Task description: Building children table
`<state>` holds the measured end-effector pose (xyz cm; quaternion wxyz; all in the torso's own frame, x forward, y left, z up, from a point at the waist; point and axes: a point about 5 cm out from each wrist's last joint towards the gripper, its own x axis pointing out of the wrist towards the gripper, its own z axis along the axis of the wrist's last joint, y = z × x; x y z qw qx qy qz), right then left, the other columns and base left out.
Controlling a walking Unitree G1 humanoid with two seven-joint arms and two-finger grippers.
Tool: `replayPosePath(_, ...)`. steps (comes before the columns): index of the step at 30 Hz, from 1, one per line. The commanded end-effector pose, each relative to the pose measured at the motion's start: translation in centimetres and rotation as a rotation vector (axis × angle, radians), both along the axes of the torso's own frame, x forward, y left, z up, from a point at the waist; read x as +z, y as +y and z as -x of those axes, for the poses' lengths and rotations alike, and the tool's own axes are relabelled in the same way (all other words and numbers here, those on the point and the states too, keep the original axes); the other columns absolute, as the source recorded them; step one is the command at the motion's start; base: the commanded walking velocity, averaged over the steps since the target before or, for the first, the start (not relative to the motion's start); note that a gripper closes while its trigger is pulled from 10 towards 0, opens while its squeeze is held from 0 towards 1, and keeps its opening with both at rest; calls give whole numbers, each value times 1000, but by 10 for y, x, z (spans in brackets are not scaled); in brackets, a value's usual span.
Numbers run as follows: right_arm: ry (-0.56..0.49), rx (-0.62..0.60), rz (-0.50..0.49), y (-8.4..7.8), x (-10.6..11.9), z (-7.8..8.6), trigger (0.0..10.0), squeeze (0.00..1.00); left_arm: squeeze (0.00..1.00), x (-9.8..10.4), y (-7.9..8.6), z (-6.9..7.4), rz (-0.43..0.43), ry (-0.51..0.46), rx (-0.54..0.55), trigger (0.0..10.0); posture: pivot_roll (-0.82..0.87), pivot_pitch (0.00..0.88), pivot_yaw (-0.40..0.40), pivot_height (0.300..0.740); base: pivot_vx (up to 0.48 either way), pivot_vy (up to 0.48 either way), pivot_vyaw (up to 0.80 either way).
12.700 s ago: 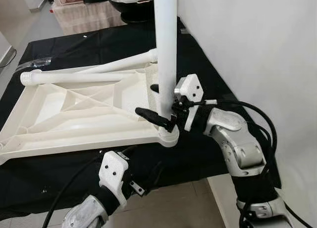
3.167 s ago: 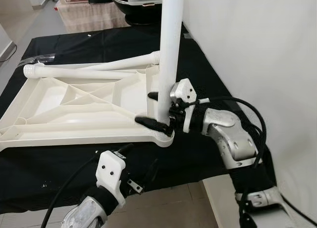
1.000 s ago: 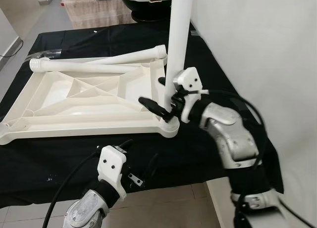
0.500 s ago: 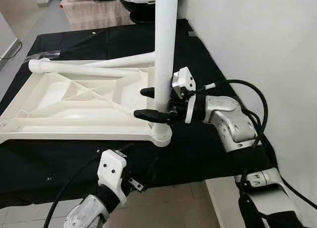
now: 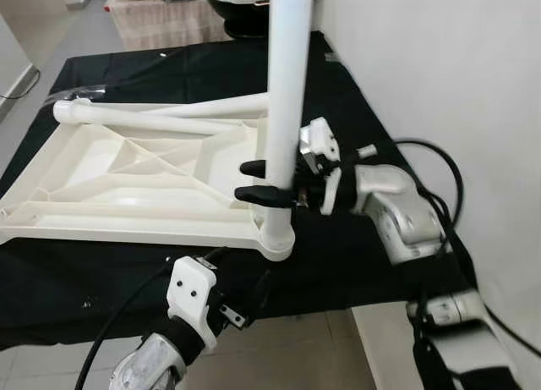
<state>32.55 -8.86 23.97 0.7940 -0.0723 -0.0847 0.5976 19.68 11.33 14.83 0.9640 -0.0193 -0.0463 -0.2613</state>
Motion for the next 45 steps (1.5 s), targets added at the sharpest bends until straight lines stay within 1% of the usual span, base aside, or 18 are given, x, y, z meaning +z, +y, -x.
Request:
replayPosePath(1, 64, -152, 0, -3, -20, 1, 0, 0, 0, 1, 2, 1, -4, 2, 2, 10000, -8, 169, 3, 740, 0, 0, 0)
replayPosePath(2, 70, -204, -4, -4, -23, 2, 0, 0, 0, 1, 2, 1, -4, 2, 2, 10000, -8, 169, 3, 740, 0, 0, 0)
replayPosePath(3, 39, -575, 9, -11, -29, -3, 0, 0, 0, 1, 3, 0, -5, 2, 0, 10000, -20, 171, 6, 740, 0, 0, 0)
replayPosePath(5, -30, -1024, 20, -26, -33, -3, 0, 0, 0, 1, 4, -1, -5, 3, -3, 10000, -20, 171, 6, 740, 0, 0, 0)
replayPosePath(8, -2, -992, -18, -19, -34, 18, 0, 0, 0, 1, 5, -3, -6, 2, -6, 10000, -27, 172, 11, 740, 0, 0, 0)
replayPosePath(9, 5, -938, -17, -8, -35, 30, 0, 0, 0, 1, 5, -4, -8, 2, -9, 10000, -35, 167, 18, 740, 0, 0, 0)
replayPosePath(16, 31, -918, -11, 8, -40, 24, 0, 0, 0, 0, 5, -8, -11, -5, -4, 10000, -28, 147, 11, 740, 0, 0, 0)
replayPosePath(17, 34, -913, -12, 9, -39, 23, 2392, 0, 0, 0, 5, -8, -10, -7, 2, 10000, -28, 147, 10, 740, 0, 0, 0)
replayPosePath(18, 31, -907, -8, 10, -39, 22, 10000, 0, 0, 0, 5, -8, -9, -8, 7, 10000, -28, 147, 10, 740, 0, 0, 0)
replayPosePath(22, 39, -907, -39, 13, -33, 23, 10000, 4, 0, 1, 5, -9, -7, -11, 12, 10000, -28, 146, 8, 740, 0, 0, 0)
replayPosePath(23, 20, -820, -66, 15, -25, 22, 10000, 1000, 0, 1, 5, -9, -6, -11, 11, 10000, -25, 147, 9, 740, 0, 0, 0)
replayPosePath(25, -22, -702, -97, 17, -12, 20, 10000, 1000, 0, 1, 4, -9, -4, -10, 8, 10000, -25, 147, 10, 740, 0, 0, 0)
replayPosePath(26, -61, -554, -97, 15, 2, 16, 10000, 1000, 0, 1, 4, -8, -3, -8, 5, 10000, -28, 147, 12, 740, 0, 0, 0)
replayPosePath(30, -73, -455, -82, 8, 10, 10, 10000, 1000, 0, 0, 3, -8, -1, -6, 0, 10000, -28, 146, 8, 740, 0, 0, 0)
replayPosePath(32, -190, -342, 54, 1, 15, 6, 10000, 1000, 0, 0, 2, -7, 1, -5, -3, 10000, -20, 148, 3, 740, 0, 0, 0)
replayPosePath(33, -205, -275, 99, 0, 16, 8, 10000, 0, 0, 1, 2, -6, 2, -5, -3, 10000, -16, 152, -3, 740, 0, 0, 0)
replayPosePath(39, -159, 21, 161, -1, 19, 17, 10000, 0, 0, 2, 2, -1, 5, -4, 5, 10000, -4, 164, -5, 740, 0, 0, 0)
replayPosePath(45, -63, 171, 103, -2, 22, 8, 10000, 0, 0, 2, 2, 4, 4, 10, -10, 10000, 6, 178, 6, 740, 0, 0, 0)
